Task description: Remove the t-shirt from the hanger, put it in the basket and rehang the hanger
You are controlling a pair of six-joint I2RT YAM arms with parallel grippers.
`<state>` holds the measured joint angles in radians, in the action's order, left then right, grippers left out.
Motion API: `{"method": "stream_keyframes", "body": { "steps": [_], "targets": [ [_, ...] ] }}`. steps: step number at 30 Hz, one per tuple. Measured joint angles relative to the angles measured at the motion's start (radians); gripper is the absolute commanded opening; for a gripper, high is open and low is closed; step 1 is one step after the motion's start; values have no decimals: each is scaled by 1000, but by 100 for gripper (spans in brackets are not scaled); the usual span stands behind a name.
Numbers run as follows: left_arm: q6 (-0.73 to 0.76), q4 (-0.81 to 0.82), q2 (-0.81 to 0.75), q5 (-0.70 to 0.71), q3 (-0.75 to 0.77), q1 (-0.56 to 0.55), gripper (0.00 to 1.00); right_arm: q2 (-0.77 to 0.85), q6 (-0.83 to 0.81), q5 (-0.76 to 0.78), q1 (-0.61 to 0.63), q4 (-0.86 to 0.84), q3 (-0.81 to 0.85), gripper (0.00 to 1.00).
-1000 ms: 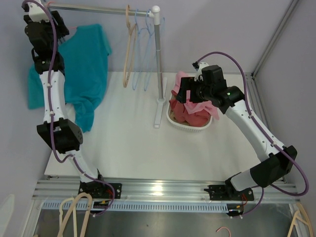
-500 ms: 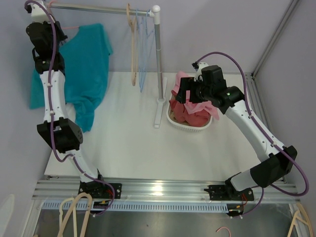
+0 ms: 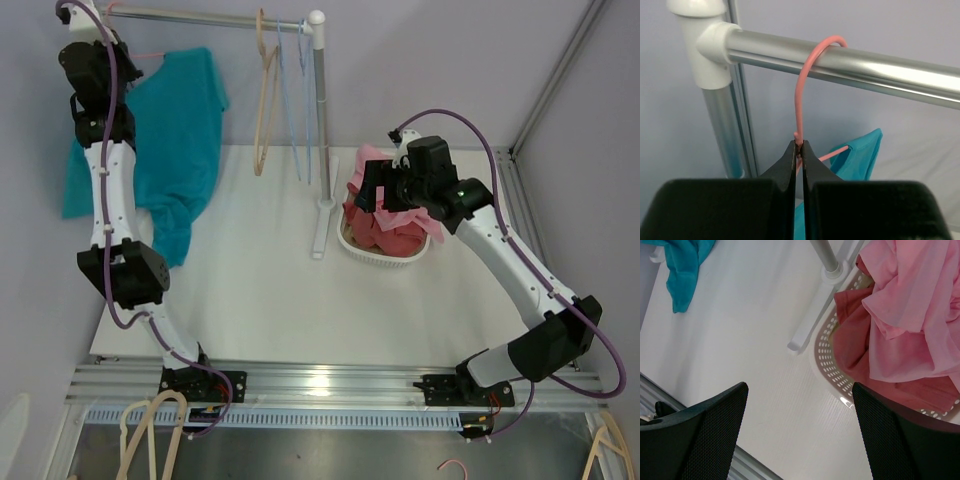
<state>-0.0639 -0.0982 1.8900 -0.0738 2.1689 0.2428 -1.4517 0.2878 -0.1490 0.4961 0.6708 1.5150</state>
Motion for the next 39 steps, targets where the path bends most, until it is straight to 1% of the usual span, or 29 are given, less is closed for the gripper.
{"method": "stream_keyframes", "body": {
  "steps": [7,12,21,26,29,30,33,34,36,38,39],
  "targets": [
    [-26,-129,0,48,88,-78,1,10,1,-18,4,-13,-34,90],
    [-52,-179,-2,107,104,-128,1,36,8,-29,8,-23,-53,90],
    [-105,-221,-12,210,103,-222,1,87,15,-37,12,-43,-91,90],
    [-113,-228,-31,256,84,-328,1,101,19,-41,16,-50,-105,90],
    [-120,-236,-35,258,84,-381,1,111,20,-42,20,-51,-111,90],
    [-121,-240,-37,259,84,-394,3,113,21,-42,20,-51,-111,90],
    [-121,-246,-39,266,82,-424,22,123,25,-43,22,-55,-112,90],
    [-120,-245,-39,267,82,-430,33,126,26,-43,22,-56,-113,91],
    [-112,-242,-39,269,80,-437,42,132,26,-43,22,-56,-118,91],
    [-97,-233,-39,266,76,-437,53,136,26,-43,22,-56,-123,91],
    [-85,-224,-40,259,70,-437,57,137,26,-43,22,-56,-124,91]
  ]
}}
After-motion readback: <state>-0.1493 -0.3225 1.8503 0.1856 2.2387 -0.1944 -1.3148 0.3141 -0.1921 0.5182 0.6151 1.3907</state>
